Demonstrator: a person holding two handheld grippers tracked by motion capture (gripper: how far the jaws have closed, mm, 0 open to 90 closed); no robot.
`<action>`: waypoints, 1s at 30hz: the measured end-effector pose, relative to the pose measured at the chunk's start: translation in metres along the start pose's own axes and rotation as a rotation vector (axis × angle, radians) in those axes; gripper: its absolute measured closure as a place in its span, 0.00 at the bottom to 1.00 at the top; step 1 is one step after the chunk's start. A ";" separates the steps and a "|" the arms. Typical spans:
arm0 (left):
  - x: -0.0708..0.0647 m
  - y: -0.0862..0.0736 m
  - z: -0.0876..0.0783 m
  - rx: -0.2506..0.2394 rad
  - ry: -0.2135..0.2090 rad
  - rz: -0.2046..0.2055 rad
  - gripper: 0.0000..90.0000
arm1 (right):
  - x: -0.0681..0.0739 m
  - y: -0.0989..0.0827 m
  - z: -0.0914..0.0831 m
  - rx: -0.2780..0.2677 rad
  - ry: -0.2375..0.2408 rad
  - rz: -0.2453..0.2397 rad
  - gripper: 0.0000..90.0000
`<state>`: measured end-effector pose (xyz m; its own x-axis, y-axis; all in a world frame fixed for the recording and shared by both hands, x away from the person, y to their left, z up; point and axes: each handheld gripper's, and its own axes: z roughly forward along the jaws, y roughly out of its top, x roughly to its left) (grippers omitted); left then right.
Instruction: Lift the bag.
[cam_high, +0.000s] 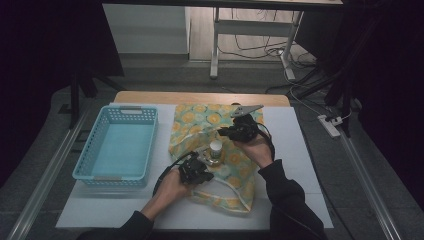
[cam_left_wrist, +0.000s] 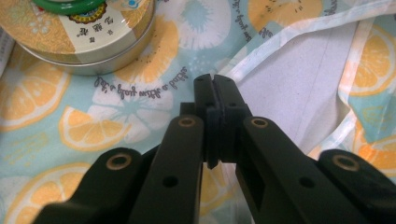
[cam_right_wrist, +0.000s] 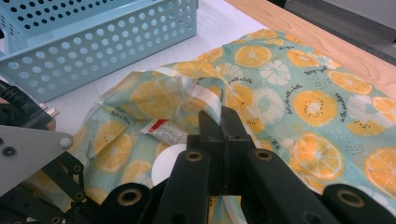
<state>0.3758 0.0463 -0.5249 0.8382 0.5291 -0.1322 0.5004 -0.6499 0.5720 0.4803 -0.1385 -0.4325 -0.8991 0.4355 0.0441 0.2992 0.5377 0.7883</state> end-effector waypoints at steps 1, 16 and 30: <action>0.000 0.000 0.000 0.000 0.000 0.000 1.00 | 0.000 0.000 0.000 0.000 0.000 0.000 1.00; 0.003 0.004 -0.012 -0.024 -0.026 -0.080 1.00 | 0.000 0.001 -0.004 -0.008 0.008 -0.023 1.00; 0.013 0.011 -0.038 -0.096 -0.067 -0.103 1.00 | 0.004 0.007 -0.009 -0.022 0.013 -0.009 1.00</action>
<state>0.3843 0.0666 -0.4893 0.7976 0.5506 -0.2464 0.5645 -0.5373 0.6266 0.4757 -0.1395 -0.4210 -0.9058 0.4214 0.0450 0.2843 0.5253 0.8020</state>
